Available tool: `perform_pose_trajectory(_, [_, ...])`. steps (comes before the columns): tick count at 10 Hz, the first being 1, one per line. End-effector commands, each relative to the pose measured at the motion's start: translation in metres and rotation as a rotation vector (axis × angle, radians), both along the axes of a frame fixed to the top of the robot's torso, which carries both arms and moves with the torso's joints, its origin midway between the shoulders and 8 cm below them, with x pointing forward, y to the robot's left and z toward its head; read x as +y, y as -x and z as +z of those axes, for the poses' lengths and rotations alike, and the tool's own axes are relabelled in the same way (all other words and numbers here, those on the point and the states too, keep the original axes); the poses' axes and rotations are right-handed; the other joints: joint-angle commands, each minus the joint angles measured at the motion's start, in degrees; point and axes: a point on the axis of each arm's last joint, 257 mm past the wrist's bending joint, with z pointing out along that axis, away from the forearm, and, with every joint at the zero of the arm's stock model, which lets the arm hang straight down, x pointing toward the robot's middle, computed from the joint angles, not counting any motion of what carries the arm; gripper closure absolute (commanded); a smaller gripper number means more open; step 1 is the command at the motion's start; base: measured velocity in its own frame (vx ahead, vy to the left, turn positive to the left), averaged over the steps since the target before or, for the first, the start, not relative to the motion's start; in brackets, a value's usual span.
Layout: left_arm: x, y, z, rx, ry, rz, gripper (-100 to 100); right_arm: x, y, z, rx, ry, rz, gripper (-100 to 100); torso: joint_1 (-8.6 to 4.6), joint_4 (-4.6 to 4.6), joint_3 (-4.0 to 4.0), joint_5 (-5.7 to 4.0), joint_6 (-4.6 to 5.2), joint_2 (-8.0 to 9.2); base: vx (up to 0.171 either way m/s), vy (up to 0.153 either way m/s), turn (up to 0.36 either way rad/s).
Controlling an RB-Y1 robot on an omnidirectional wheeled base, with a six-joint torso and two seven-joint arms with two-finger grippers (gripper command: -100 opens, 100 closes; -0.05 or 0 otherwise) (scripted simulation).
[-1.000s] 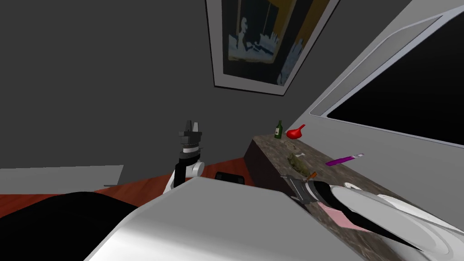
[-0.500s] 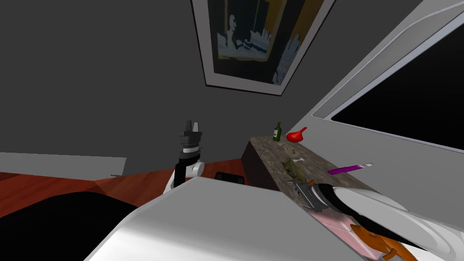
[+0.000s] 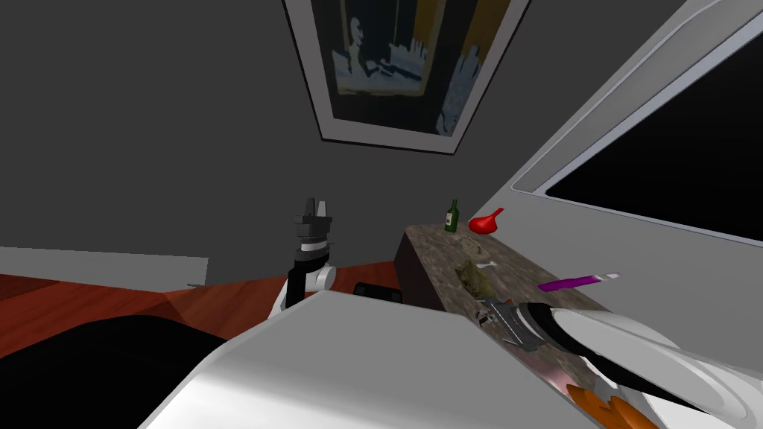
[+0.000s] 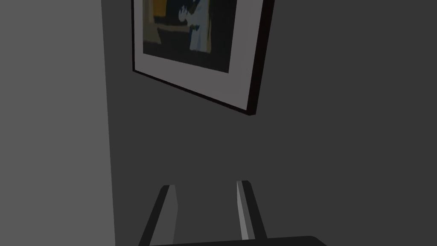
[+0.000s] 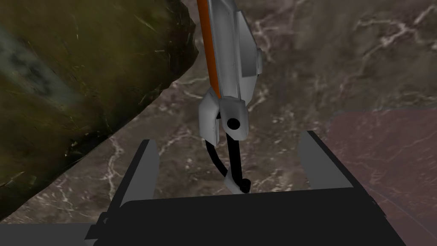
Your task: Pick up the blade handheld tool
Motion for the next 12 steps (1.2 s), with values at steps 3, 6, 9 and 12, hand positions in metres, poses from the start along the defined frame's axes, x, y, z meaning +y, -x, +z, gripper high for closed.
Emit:
perform_pose_trajectory(3, [0.000,0.000,0.000,0.000,0.000,0.000,0,-0.009,0.004,-0.002,0.000,0.003,0.019,-100,0.29,-0.05,-0.12,0.08,0.00,-0.21,0.062,0.030,-0.069])
perform_pose_trajectory(6, [0.000,0.000,0.000,0.000,0.000,0.000,0,-0.017,0.009,-0.004,0.000,0.005,0.038,-100,0.32,-0.05,-0.12,0.09,-0.01,-0.21,0.058,0.033,-0.063])
perform_pose_trajectory(9, [0.000,0.000,0.000,0.000,0.000,0.000,0,-0.025,0.015,-0.005,0.000,0.007,0.058,-100,0.30,-0.04,-0.10,0.08,-0.01,-0.17,0.051,0.030,-0.064])
perform_pose_trajectory(12, [0.000,0.000,0.000,0.000,0.000,0.000,0,-0.033,0.020,-0.007,0.000,0.008,0.077,-100,0.35,-0.05,-0.11,0.10,-0.01,-0.19,0.057,0.038,-0.065])
